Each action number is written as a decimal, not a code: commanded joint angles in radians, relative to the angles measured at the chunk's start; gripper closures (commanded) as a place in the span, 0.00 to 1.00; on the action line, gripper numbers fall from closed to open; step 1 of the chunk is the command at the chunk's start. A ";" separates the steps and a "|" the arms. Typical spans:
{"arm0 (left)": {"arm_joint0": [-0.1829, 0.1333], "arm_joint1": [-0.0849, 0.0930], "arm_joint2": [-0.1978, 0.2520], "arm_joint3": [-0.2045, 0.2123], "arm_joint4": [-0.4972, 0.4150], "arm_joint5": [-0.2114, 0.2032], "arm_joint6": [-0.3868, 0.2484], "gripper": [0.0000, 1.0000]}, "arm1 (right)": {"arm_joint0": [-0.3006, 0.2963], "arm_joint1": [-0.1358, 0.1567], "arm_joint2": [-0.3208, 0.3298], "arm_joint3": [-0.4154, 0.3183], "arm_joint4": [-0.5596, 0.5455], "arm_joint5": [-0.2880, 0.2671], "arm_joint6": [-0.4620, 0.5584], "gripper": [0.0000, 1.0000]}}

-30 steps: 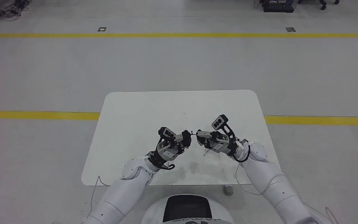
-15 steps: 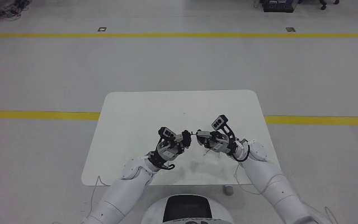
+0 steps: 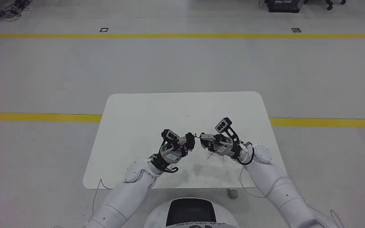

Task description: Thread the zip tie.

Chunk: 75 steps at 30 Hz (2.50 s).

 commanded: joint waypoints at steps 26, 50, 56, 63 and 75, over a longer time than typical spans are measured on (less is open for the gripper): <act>0.000 0.000 0.000 0.000 0.000 0.000 0.000 1.00 | 0.001 -0.005 0.009 0.016 -0.025 0.009 -0.009 1.00; 0.000 0.000 0.000 0.000 0.000 0.000 0.000 1.00 | 0.012 -0.014 0.001 0.045 -0.039 0.013 -0.014 1.00; 0.000 0.000 0.000 0.000 0.000 0.000 0.000 1.00 | 0.014 -0.015 0.001 0.052 -0.041 0.013 -0.013 1.00; 0.000 0.000 0.000 0.000 0.000 0.000 0.000 1.00 | 0.015 -0.017 0.001 0.059 -0.044 0.014 -0.014 1.00; 0.000 0.000 0.000 0.000 0.000 0.000 0.000 1.00 | 0.018 -0.020 0.001 0.069 -0.048 0.017 -0.015 1.00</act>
